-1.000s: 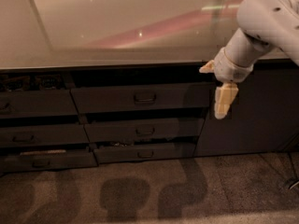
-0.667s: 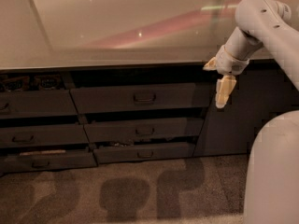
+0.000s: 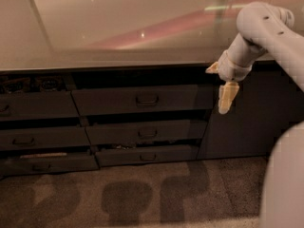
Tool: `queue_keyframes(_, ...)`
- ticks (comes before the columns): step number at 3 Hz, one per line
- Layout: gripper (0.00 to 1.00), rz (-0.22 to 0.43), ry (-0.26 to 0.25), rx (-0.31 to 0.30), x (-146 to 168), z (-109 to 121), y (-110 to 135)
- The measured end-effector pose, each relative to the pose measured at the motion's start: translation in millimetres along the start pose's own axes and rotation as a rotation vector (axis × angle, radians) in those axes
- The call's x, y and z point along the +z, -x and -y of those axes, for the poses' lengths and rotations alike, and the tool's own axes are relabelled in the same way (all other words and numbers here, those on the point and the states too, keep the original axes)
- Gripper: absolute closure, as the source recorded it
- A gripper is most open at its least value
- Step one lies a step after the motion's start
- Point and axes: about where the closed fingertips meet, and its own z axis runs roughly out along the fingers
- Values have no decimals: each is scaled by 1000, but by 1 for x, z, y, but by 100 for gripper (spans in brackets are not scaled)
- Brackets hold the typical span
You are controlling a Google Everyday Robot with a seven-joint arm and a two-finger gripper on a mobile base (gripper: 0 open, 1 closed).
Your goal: Open top drawer
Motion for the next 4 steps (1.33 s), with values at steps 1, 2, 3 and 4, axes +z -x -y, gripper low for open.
queue_keyframes(1,0,-26,-77,-80,29,-17,2)
queue_keyframes(2,0,-27,-75,-80,30,-17,2)
queue_keyframes(3,0,-48,-42,-70,46,-4,-5)
queue_keyframes(4,0,-63,6,-45,73,16,-22)
